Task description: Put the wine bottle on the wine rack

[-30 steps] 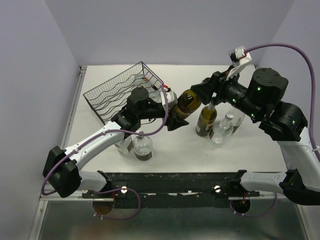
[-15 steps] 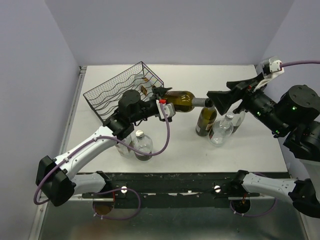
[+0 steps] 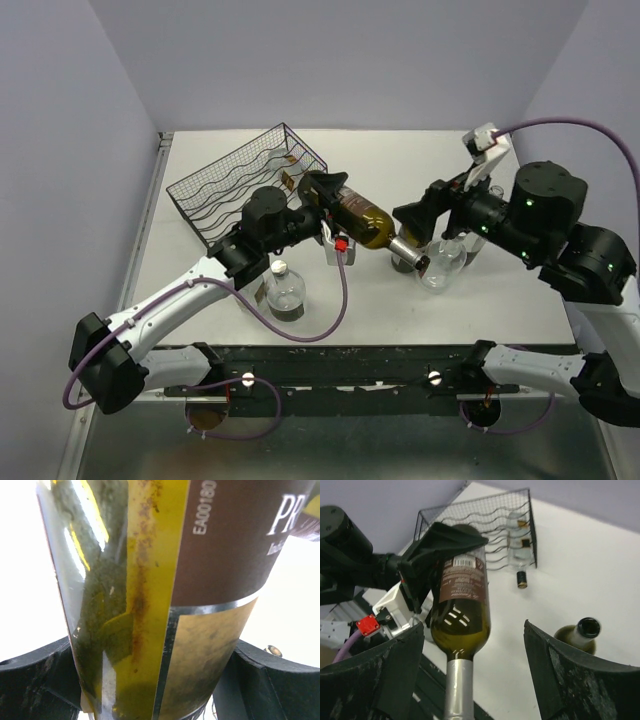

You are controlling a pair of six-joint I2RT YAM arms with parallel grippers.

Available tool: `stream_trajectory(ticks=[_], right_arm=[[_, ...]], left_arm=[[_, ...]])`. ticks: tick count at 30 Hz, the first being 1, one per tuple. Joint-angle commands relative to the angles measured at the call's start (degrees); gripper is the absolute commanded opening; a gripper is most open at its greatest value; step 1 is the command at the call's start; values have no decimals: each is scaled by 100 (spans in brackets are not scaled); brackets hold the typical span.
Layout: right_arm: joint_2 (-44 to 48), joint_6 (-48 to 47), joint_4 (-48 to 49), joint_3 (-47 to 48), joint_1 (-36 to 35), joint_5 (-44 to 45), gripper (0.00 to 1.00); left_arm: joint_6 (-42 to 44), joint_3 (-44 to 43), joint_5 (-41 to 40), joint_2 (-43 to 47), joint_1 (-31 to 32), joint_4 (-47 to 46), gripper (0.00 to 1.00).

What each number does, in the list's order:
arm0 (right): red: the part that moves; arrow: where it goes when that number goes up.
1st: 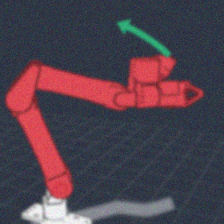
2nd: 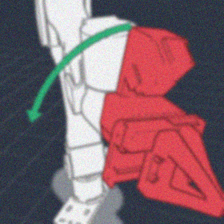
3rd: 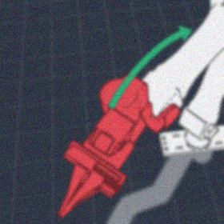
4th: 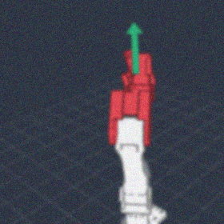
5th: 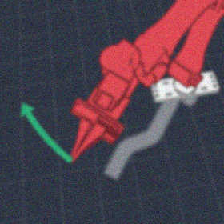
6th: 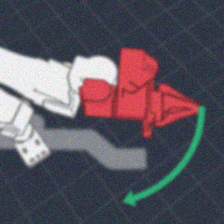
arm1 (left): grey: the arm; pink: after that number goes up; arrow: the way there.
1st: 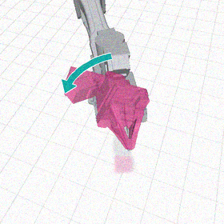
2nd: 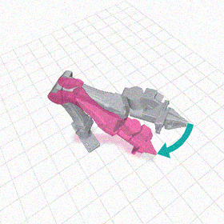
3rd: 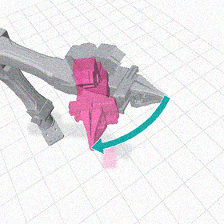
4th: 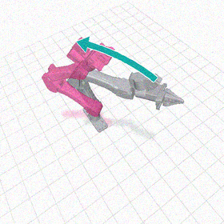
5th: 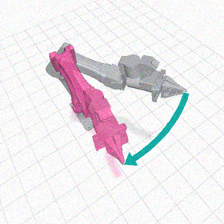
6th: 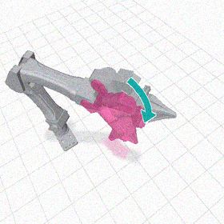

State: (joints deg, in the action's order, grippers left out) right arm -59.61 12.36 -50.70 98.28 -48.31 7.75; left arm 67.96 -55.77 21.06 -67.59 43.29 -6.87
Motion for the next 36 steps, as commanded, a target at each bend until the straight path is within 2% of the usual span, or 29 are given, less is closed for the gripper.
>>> stream_trajectory(ticks=[1, 7, 20, 31, 36], right_arm=[[-182, -14, -484, -397, -38, -1098, 84], [-340, 29, -740, -775, -29, -1118, 80], [-498, -50, -643, -1487, -29, -1127, 83], [-753, 47, -546, -1716, -38, -1047, 76], [-718, 170, -511, -1874, -29, -1012, 67]], left_arm=[[998, -286, -523, -43, 74, -201, 0], [1175, -180, -726, -114, 75, -297, 0], [1167, -110, -735, -202, 83, -482, 0], [1044, -136, -805, -289, 83, -622, 0], [780, -277, -1033, -404, 83, -613, 0]])
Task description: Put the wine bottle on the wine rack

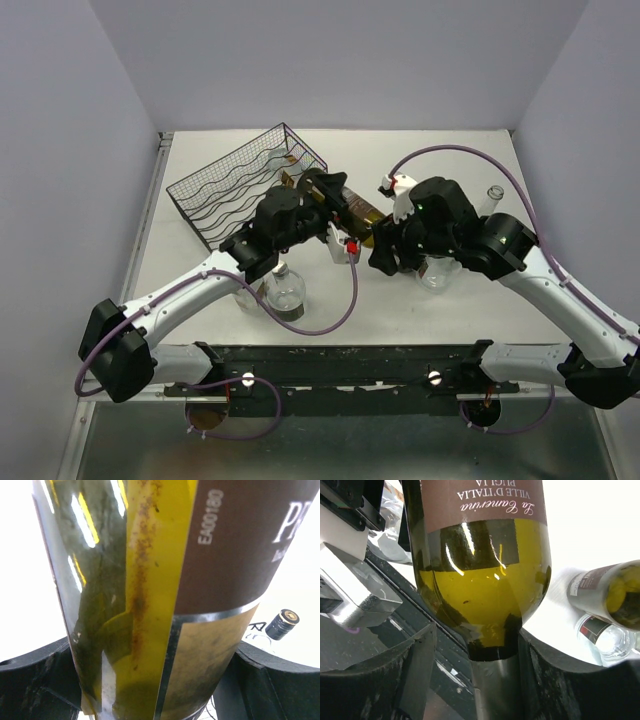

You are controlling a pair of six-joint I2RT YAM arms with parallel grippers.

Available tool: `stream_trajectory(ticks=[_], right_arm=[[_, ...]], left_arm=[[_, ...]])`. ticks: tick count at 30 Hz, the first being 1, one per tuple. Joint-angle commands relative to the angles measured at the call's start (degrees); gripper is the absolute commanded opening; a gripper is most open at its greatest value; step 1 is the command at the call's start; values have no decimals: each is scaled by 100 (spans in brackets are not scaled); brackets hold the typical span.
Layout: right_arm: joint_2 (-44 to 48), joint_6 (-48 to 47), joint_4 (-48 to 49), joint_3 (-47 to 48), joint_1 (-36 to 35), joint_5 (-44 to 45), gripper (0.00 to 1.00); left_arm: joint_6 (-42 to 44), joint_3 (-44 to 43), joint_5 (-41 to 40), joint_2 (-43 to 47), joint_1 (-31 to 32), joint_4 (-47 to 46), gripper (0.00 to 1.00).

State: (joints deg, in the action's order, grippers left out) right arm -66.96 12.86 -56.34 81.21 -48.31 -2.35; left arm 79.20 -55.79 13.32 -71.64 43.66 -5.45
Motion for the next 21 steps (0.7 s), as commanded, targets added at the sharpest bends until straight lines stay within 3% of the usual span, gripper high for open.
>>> stream_trajectory(ticks=[1, 3, 8, 13, 15, 16, 20, 21], right_arm=[[16, 137, 53, -193, -38, 15, 66], [42, 181, 61, -228, -38, 85, 61], [25, 173, 88, -237, -29, 165, 37], [25, 164, 131, -237, -29, 209, 1], [43, 155, 184, -246, -29, 200, 1], [51, 164, 219, -246, -29, 209, 1], [165, 155, 465, -264, -38, 376, 1], [200, 155, 544, -272, -38, 384, 1]], left_arm=[[-405, -283, -269, -17, 46, -764, 0], [-519, -310, -304, -26, 46, -791, 0], [-686, -310, -304, -8, 46, -852, 0], [-809, -310, -269, 62, 46, -843, 0], [-827, -292, -260, 97, 46, -843, 0], [-827, -266, -234, 115, 46, -835, 3], [-625, -90, -146, 167, 46, -834, 52], [-616, -64, -128, 176, 46, -835, 57]])
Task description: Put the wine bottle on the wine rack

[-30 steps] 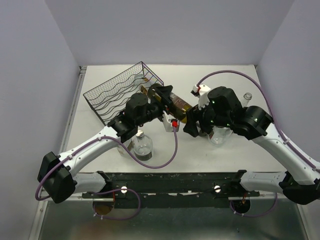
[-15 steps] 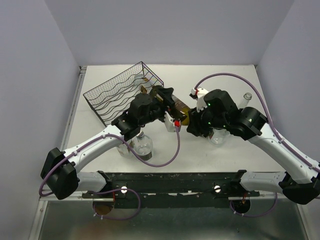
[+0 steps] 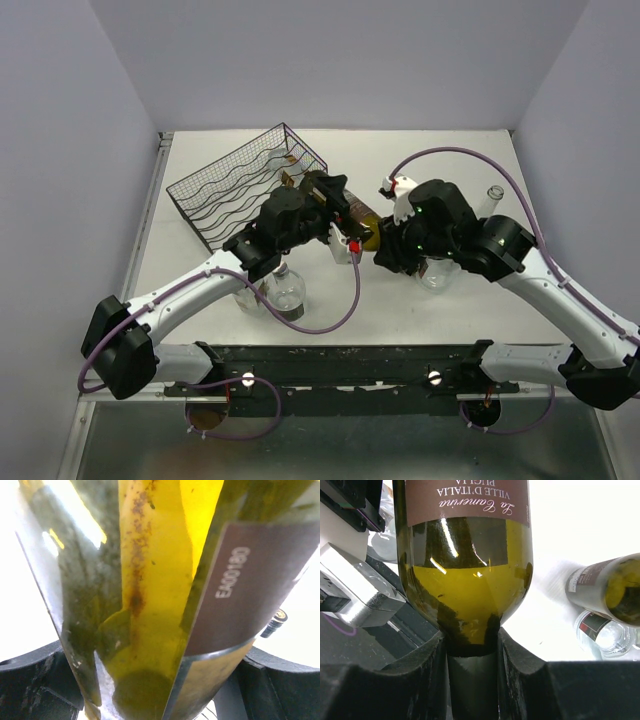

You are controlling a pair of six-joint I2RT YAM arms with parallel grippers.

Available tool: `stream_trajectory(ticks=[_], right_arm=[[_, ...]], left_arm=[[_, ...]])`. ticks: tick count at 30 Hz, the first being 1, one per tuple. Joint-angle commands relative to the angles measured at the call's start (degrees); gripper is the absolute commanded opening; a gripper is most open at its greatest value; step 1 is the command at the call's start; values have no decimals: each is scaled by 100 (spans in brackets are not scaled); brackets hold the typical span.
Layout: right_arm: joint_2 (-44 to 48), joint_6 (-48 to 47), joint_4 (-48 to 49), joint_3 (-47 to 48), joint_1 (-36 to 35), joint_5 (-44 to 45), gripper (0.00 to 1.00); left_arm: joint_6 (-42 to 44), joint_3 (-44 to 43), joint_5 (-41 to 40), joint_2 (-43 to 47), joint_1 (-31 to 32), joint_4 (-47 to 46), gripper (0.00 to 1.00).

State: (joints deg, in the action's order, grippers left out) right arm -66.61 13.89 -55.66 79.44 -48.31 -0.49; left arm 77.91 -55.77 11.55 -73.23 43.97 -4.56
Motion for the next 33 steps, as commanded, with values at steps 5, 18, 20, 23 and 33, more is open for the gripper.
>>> stream_trajectory(ticks=[5, 18, 20, 23, 33], right_arm=[[289, 140, 714, -78, -38, 391, 1], [517, 395, 1154, -78, -38, 1262, 0], [474, 404, 1154, -60, -29, 1288, 1], [430, 413, 1154, -95, -29, 1341, 0], [157, 457, 1259, -315, -29, 1465, 0]], left_arm=[[-373, -66, 75, 318, 16, -635, 99], [-451, -118, 128, 423, 16, 33, 99], [-644, -154, 119, 494, 16, 104, 99], [-873, -40, -108, 687, 7, -114, 99], [-2234, 313, -1566, 1074, -520, -1539, 99]])
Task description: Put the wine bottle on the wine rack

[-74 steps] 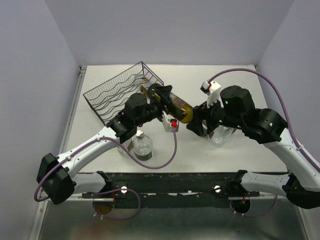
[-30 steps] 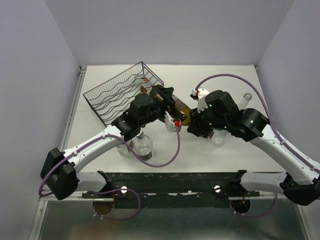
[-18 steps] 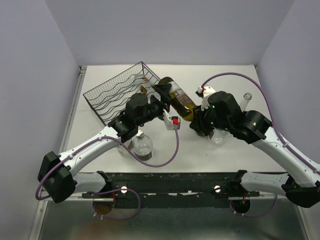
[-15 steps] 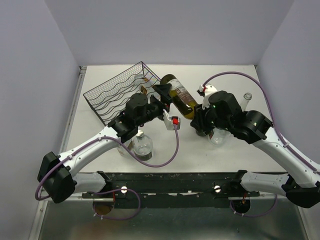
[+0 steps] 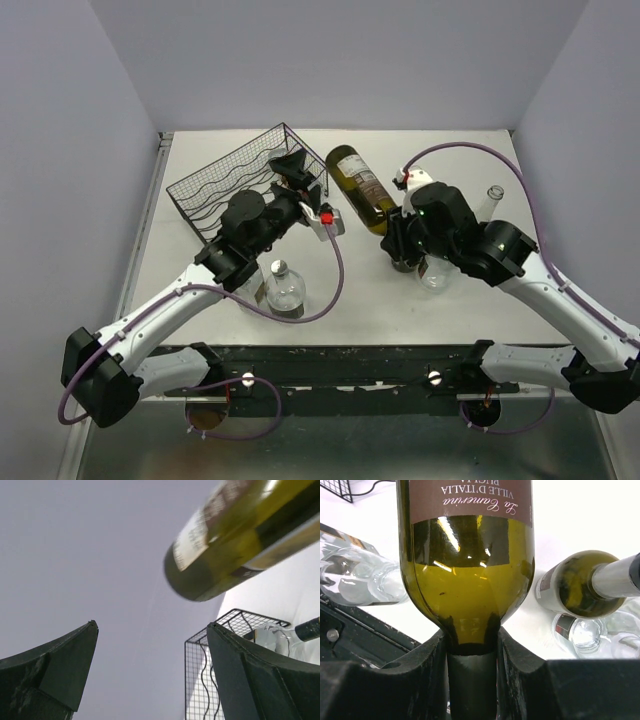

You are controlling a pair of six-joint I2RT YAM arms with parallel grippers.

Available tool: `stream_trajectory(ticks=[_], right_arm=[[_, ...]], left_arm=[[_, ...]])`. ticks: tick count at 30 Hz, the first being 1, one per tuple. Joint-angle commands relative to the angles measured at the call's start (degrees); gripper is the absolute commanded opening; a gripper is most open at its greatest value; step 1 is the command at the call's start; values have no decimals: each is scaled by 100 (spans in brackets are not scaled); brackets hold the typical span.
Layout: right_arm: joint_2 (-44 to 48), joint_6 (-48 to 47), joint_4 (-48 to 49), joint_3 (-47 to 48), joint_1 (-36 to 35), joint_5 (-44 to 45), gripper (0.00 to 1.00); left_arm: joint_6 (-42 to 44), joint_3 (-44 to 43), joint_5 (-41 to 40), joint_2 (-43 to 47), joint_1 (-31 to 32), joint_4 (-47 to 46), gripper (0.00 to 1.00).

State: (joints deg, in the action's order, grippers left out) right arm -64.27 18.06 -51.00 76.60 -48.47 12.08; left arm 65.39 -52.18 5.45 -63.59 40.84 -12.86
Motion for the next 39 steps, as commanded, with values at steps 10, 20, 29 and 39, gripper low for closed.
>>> stream_trajectory(ticks=[10, 20, 29, 39], right_arm=[[-656, 30, 1294, -540, -14, -697, 1], [-1210, 180, 2006, -1103, -22, -1550, 1], [-1763, 347, 2376, -981, -22, -1919, 1], [-2353, 584, 2700, -603, -22, -2007, 1]], left_arm=[[-3205, -827, -4121, -206, -533, -975, 99], [-6228, -1311, -3702, 444, -1332, 1449, 99], [-7540, -1585, -2620, 1076, -1693, 3141, 99], [-7391, -1550, -2523, 1560, -1711, 3387, 99]])
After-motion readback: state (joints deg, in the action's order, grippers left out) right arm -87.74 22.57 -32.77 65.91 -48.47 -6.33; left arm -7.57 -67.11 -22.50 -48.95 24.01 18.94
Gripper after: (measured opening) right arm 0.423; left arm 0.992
